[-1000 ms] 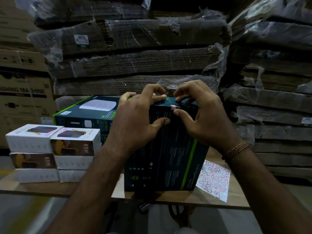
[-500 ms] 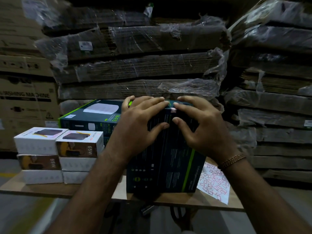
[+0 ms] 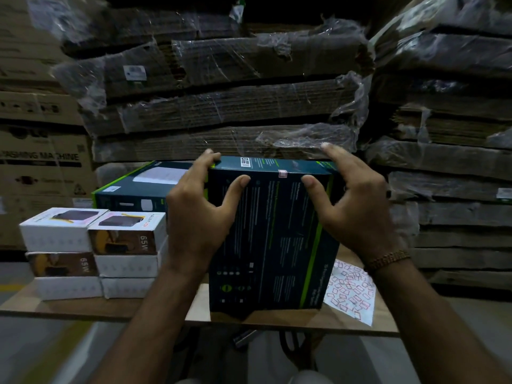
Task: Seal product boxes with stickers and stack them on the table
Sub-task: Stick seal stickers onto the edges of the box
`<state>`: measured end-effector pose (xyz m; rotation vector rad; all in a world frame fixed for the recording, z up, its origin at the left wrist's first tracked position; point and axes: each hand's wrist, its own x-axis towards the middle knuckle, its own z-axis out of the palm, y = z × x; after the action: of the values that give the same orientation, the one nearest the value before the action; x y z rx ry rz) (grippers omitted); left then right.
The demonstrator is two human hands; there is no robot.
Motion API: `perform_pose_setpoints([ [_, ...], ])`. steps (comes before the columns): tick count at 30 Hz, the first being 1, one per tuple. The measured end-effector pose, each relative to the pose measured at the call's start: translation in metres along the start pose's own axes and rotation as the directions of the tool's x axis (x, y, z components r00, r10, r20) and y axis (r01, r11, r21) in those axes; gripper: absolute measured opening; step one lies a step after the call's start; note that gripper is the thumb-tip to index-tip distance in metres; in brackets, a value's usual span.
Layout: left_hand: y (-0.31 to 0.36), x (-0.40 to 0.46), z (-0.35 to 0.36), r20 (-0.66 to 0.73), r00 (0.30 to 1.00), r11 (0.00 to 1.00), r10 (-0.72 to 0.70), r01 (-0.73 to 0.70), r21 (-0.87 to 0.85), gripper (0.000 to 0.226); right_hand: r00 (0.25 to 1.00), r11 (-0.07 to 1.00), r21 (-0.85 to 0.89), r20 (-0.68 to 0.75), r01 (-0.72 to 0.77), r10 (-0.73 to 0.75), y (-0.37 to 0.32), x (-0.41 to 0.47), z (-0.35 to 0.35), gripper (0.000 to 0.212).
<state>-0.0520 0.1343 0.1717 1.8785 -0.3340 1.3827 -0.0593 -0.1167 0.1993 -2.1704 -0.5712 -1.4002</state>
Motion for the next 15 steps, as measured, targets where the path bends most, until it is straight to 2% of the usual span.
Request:
perform_pose_setpoints([
  [4, -0.005, -0.008, 0.0, 0.032, 0.999, 1.0, -0.025, 0.025, -0.009, 0.06, 0.991, 0.995, 0.045, -0.09, -0.091, 0.095, 0.002, 0.002, 0.013, 0.036],
  [7, -0.006, -0.012, 0.002, 0.034, 0.999, 0.999, -0.032, 0.033, -0.024, 0.057, 0.96, 0.967, 0.105, -0.132, -0.234, 0.246, 0.01, -0.003, 0.01, 0.045],
  [9, -0.01, -0.018, 0.004, 0.05, 0.997, 0.996, -0.052, 0.055, -0.066, 0.06, 0.938, 0.924, 0.194, -0.043, -0.329, 0.343, 0.021, -0.01, 0.007, 0.059],
  [12, -0.023, -0.031, 0.008, 0.106, 0.988, 0.983, -0.112, 0.125, -0.134, 0.068, 0.918, 0.881, 0.265, 0.159, -0.393, 0.362, 0.037, -0.029, 0.007, 0.084],
  [15, -0.027, -0.053, 0.008, 0.133, 0.977, 0.968, -0.167, 0.188, -0.166, 0.07, 0.866, 0.722, 0.479, 0.271, -0.499, 0.42, 0.049, -0.055, 0.012, 0.097],
])
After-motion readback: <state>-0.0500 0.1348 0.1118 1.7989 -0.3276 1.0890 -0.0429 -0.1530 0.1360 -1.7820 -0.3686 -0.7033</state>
